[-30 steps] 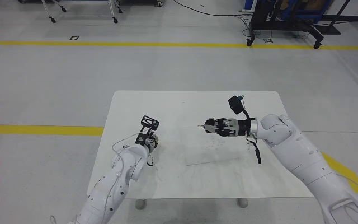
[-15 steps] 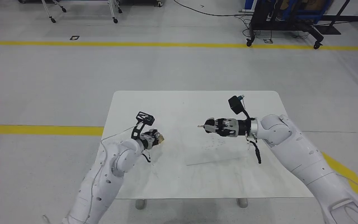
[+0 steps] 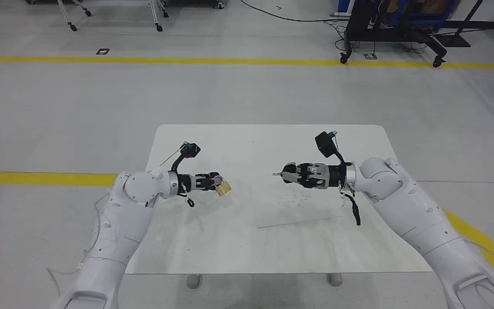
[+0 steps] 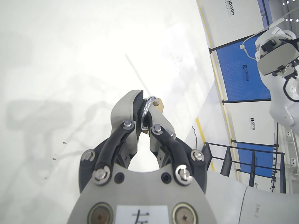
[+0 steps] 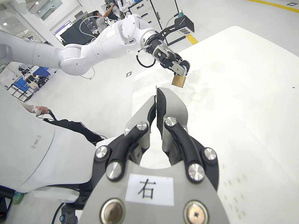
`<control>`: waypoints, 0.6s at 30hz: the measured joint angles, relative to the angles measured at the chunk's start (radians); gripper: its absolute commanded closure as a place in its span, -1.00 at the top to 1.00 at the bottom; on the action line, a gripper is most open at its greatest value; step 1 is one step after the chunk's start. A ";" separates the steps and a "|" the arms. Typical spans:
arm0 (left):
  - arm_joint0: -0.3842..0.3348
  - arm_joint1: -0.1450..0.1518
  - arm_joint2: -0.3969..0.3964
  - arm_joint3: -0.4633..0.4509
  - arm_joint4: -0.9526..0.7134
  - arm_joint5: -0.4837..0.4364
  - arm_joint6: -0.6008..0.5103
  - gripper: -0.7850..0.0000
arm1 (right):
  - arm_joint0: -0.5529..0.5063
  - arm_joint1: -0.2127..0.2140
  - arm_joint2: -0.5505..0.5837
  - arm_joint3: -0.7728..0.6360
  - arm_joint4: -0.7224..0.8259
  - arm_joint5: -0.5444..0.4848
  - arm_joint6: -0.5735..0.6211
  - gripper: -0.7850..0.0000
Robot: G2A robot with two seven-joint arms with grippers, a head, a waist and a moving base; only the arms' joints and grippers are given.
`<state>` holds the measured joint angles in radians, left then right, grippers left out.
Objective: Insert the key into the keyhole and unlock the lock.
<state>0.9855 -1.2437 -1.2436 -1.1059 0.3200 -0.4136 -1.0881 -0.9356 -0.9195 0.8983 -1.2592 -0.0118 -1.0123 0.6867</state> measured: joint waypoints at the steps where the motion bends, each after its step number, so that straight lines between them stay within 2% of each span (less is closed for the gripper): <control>1: 0.003 -0.001 0.002 -0.001 -0.005 0.004 0.000 -1.00 | 0.000 0.000 0.000 0.000 0.000 0.000 0.000 -1.00; 4: -0.010 -0.009 0.014 0.031 -0.118 0.076 -0.051 -1.00 | 0.000 0.000 0.000 0.000 0.000 0.000 0.000 -1.00; 7: -0.087 -0.028 0.028 0.143 -0.324 0.188 -0.178 -1.00 | -0.004 -0.008 -0.017 -0.022 0.000 0.030 -0.020 -1.00; 9: -0.153 -0.047 0.044 0.248 -0.498 0.269 -0.286 -1.00 | 0.008 -0.024 -0.047 -0.027 0.026 0.032 -0.042 -1.00; 11: -0.223 -0.066 0.078 0.356 -0.600 0.336 -0.354 -1.00 | 0.037 -0.043 -0.078 0.012 0.067 0.009 -0.062 -1.00; 15: -0.320 -0.111 0.144 0.517 -0.696 0.377 -0.429 -1.00 | 0.110 -0.081 -0.127 0.127 0.095 0.029 -0.087 -1.00; 18: -0.352 -0.127 0.160 0.581 -0.739 0.373 -0.448 -1.00 | 0.134 -0.095 -0.134 0.157 0.072 0.033 -0.124 -1.00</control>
<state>0.6335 -1.3707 -1.0834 -0.5252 -0.4187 -0.0401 -1.5365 -0.8012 -1.0150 0.7640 -1.1023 0.0602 -0.9788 0.5623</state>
